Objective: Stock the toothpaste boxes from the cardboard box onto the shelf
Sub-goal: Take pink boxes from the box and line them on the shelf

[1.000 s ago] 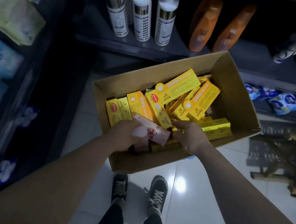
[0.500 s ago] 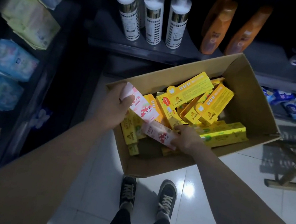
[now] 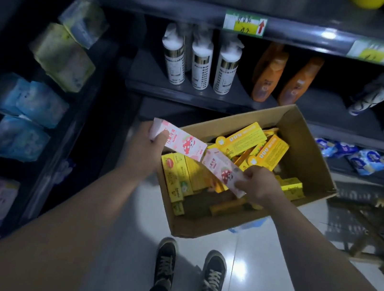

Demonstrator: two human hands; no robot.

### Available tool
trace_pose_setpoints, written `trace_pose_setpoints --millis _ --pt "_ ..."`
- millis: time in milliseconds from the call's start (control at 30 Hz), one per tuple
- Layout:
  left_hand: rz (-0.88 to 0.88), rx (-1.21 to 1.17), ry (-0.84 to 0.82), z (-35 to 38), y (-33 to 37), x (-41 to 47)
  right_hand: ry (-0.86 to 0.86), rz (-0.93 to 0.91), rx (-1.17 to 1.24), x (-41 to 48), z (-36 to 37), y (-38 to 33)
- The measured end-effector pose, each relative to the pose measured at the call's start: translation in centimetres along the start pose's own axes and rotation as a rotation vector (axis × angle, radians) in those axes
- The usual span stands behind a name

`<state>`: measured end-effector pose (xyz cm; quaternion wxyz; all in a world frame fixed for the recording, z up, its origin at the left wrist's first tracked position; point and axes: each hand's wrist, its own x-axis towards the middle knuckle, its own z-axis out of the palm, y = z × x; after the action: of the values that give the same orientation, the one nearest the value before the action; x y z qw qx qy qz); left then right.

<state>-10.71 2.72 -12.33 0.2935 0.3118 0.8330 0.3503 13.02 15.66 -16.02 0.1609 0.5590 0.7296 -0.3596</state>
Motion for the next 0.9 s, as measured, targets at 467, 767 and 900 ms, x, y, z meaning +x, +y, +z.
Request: trace_pose_setpoints --millis 467,767,900 --pt "-0.028 -0.139 0.232 -10.8 10.1 -7.4 0.269 -0.33 0.066 -10.4 -11.5 -9.6" --pt "-0.023 -0.237 0.499 -17.6 11.2 -18.1 0.294 -0.721 0.087 -18.5 -14.5 -17.1" --pt "-0.037 -0.334 0.631 -21.2 10.2 -23.7 0.248 -0.888 0.088 -23.1 -13.9 -21.3"
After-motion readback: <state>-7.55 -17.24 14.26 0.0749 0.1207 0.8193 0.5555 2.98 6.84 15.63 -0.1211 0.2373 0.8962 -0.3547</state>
